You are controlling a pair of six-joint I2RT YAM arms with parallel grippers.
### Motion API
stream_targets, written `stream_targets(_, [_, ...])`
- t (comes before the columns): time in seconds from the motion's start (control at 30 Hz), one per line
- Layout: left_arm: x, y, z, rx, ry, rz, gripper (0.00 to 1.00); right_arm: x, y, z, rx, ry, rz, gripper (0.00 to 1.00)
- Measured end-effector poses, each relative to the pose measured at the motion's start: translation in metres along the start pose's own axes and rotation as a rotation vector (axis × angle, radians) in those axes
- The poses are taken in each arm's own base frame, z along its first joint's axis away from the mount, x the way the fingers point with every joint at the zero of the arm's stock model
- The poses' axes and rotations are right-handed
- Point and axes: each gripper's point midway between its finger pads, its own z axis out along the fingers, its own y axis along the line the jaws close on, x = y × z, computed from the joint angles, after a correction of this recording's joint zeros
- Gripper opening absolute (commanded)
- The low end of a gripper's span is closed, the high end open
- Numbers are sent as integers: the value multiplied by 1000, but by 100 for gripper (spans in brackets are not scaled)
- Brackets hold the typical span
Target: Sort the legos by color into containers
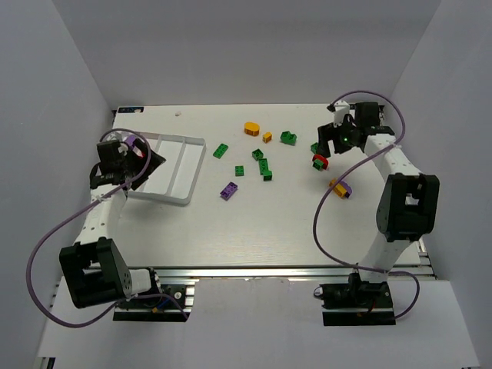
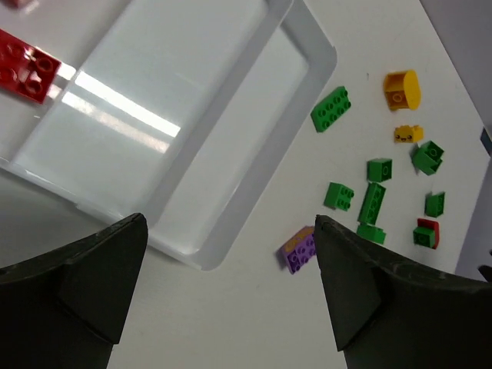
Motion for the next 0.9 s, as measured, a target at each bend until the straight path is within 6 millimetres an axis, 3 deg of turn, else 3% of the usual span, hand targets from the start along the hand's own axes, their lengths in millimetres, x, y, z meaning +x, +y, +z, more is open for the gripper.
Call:
stream_targets(0.1, [13, -11, -10, 79, 22, -28, 95, 22, -5, 8, -136, 110, -8, 90])
stream_targets(0.2, [23, -30, -16, 179, 39, -43, 95, 53, 5, 9, -269, 175, -61, 89])
stream_targets(0.37, [66, -62, -16, 285, 143, -18, 95, 67, 10, 19, -358, 168, -163, 89])
stream_targets(0.47, [72, -72, -17, 311, 154, -11, 95, 79, 8, 35, -377, 186, -186, 89])
stream_targets(0.77, [93, -97, -22, 372, 197, 14, 95, 73, -5, 52, -310, 163, -269, 89])
stream_targets(0.9, [96, -102, -22, 387, 197, 6, 95, 79, -10, 56, -282, 170, -280, 89])
